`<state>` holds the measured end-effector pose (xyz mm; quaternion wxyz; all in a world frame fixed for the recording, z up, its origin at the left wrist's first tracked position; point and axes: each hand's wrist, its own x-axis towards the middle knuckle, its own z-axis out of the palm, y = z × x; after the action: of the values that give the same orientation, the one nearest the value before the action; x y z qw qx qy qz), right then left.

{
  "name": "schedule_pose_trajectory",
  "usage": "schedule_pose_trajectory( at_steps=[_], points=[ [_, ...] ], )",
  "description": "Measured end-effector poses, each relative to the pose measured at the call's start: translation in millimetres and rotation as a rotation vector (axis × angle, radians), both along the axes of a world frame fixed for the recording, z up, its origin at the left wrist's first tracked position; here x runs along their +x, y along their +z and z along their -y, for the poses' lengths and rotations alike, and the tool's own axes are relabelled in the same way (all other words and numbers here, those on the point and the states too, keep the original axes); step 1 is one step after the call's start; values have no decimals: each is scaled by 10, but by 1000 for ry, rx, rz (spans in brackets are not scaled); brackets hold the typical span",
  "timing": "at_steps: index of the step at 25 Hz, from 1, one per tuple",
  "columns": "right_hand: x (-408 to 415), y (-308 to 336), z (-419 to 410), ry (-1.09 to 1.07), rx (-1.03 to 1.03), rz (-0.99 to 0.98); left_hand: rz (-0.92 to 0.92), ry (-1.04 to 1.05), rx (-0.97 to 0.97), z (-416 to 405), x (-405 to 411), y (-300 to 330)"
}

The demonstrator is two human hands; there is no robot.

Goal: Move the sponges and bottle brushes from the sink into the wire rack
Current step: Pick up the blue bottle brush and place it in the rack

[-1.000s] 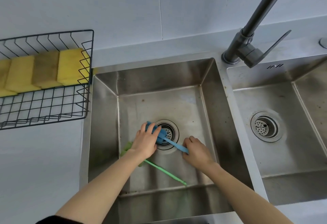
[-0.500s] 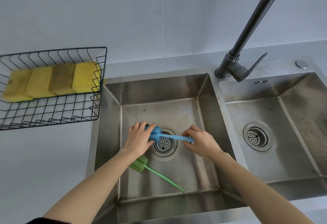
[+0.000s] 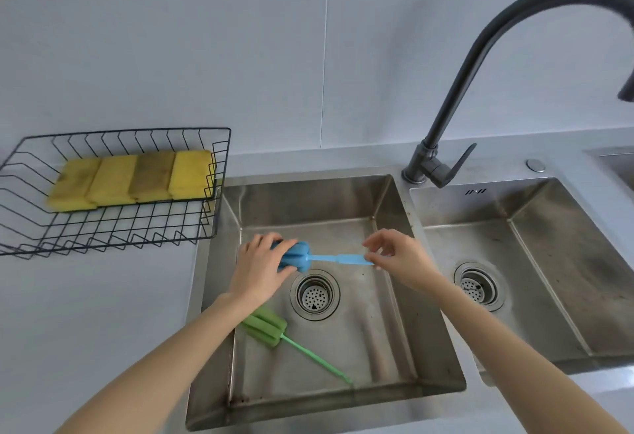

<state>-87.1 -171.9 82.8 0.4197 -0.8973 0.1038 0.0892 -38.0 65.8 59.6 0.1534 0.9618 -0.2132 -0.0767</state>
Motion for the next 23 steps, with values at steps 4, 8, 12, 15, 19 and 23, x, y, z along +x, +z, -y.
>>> schedule_pose_trajectory(
  at_steps=[4,8,12,15,19,23],
  points=[
    [-9,373,14,-298,499,76,175,-25,-101,-40,33,285],
    [18,680,-111,-410,764,145,297,-7,-151,-169,56,529],
    [135,853,-364,-456,962,168,349,37,-205,-399,53,721],
    [285,932,-569,-450,997,132,379,86,-233,-625,90,817],
    [523,985,-898,-353,966,114,352,173,-250,-976,205,874],
    [781,1015,-1237,-304,924,84,265,273,-254,-1265,391,875]
  ],
)
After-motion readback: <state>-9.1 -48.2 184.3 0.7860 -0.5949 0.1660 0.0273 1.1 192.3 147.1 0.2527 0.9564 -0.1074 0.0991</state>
